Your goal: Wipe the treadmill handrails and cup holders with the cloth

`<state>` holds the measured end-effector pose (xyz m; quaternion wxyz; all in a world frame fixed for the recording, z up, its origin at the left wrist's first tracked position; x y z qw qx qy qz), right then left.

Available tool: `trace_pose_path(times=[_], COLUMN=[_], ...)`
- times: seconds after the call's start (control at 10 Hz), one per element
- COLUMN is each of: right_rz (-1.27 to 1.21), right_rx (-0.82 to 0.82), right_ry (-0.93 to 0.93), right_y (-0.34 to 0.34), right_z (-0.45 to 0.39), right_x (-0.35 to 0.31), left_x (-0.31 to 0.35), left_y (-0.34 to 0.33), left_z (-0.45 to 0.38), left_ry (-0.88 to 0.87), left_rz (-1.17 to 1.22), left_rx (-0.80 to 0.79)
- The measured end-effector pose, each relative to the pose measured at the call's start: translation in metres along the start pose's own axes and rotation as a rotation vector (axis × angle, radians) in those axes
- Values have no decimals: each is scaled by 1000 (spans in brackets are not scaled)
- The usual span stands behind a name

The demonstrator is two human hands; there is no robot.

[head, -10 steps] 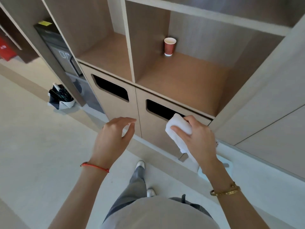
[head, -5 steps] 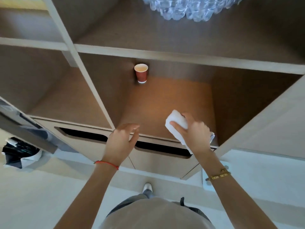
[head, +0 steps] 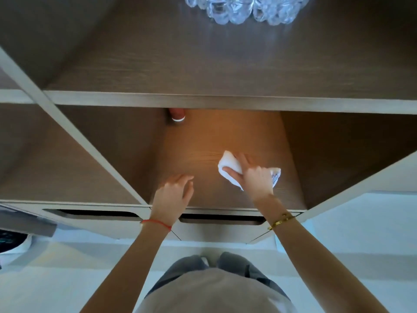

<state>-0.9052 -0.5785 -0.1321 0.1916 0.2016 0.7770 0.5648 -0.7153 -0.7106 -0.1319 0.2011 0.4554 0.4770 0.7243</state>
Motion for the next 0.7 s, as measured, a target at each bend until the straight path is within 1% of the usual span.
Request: trace_pose_path(times=[0.1,0.2,0.4,0.5,0.6,0.7], right_rz=[25,-15,-116,-200,-233,-312], right_rx=[-4,-97,-292,-317,-188,-96], right_ry=[34,82,70,34,-7,-101], right_y=[-23,-39,-33,-19,-2,18], right_z=[4,8,9,13,23,33], right_x=[7,14,16,17,22,27], left_x=[-5,-10,-9,-7,-3,2], left_y=[-9,-19,-25,-19,-8,4], left_z=[-7,-10,-9,-8,-1,6], left_ry=[14,23,6,22,34,24], left_rz=[-7,-10,-4,-10,-12,4], left_rx=[-20,-31,-39,-52,-24,69])
Point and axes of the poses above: each hand's wrist, its own z-axis away from the middle knuckle, its own y-axis out of the back of the hand, x = y × z, the point moved 1 cm from there along -z, towards the middle knuckle, and after that the axes turned 14 degrees about -x, right-handed, at the moved point
